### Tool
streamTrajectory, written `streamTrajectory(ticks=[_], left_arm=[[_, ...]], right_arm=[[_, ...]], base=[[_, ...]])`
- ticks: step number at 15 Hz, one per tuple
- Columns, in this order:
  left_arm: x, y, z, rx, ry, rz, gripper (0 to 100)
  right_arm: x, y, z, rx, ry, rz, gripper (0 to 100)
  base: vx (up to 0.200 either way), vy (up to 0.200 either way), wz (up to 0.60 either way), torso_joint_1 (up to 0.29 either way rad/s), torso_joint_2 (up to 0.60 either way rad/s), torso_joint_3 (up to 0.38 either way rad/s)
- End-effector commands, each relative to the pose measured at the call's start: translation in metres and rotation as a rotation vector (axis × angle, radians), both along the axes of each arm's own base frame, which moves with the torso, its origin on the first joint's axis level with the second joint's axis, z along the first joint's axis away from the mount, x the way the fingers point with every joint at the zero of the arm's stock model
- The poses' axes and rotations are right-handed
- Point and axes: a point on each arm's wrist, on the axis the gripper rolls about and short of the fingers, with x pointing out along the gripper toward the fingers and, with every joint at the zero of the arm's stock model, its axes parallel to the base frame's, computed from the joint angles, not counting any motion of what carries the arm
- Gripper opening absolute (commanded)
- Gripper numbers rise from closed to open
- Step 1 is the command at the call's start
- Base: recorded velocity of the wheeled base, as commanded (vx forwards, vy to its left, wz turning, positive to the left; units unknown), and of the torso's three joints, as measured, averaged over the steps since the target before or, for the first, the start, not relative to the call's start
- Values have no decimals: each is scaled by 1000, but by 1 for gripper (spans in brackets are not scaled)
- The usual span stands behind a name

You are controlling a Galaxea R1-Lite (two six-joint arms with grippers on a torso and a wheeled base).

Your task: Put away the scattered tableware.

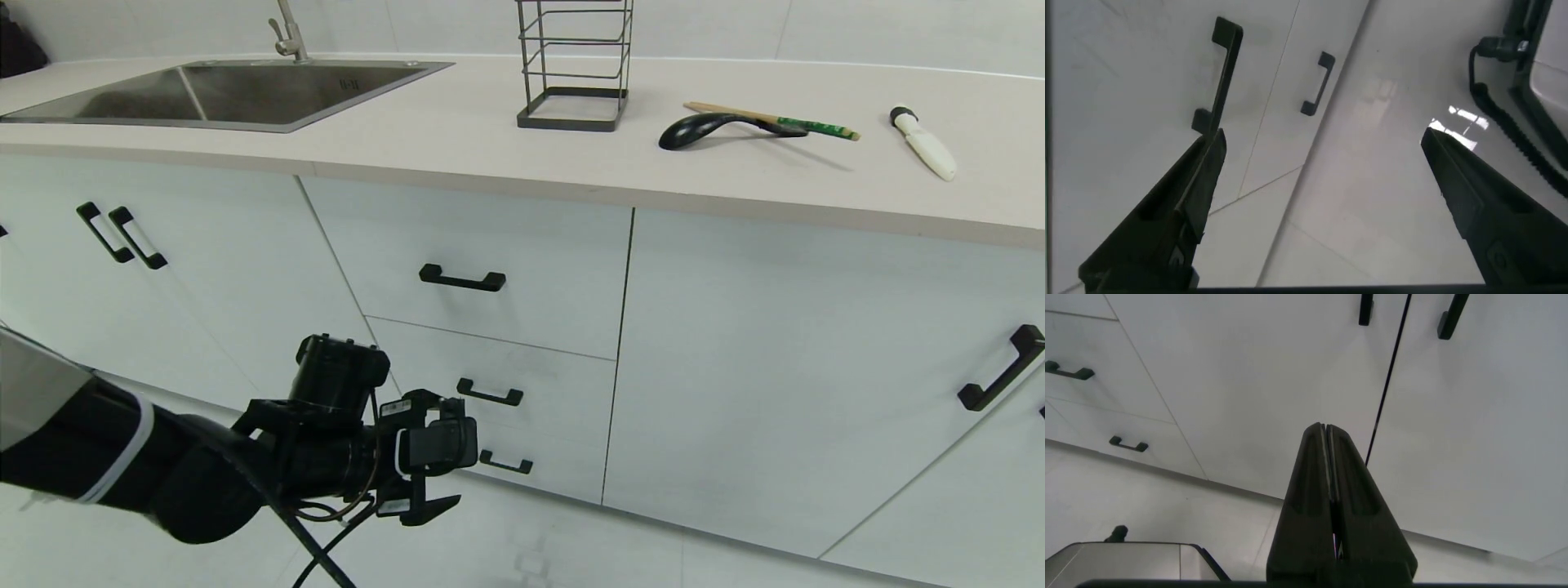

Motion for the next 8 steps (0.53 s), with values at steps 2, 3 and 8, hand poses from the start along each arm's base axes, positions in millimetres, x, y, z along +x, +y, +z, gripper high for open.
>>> streamTrajectory(ticks=[2,3,8], left_arm=[[20,-2,-14,30,7,-10,100],[25,-1,-17,45,1,-20,100],[47,-6,-28,82,-25,-61,100]], right_arm=[[0,0,0,-1,1,1,0],[0,0,0,-1,1,1,0],[0,0,0,-1,1,1,0]], base=[[0,0,0,0,0,0],[0,0,0,0,0,0],[0,0,0,0,0,0]])
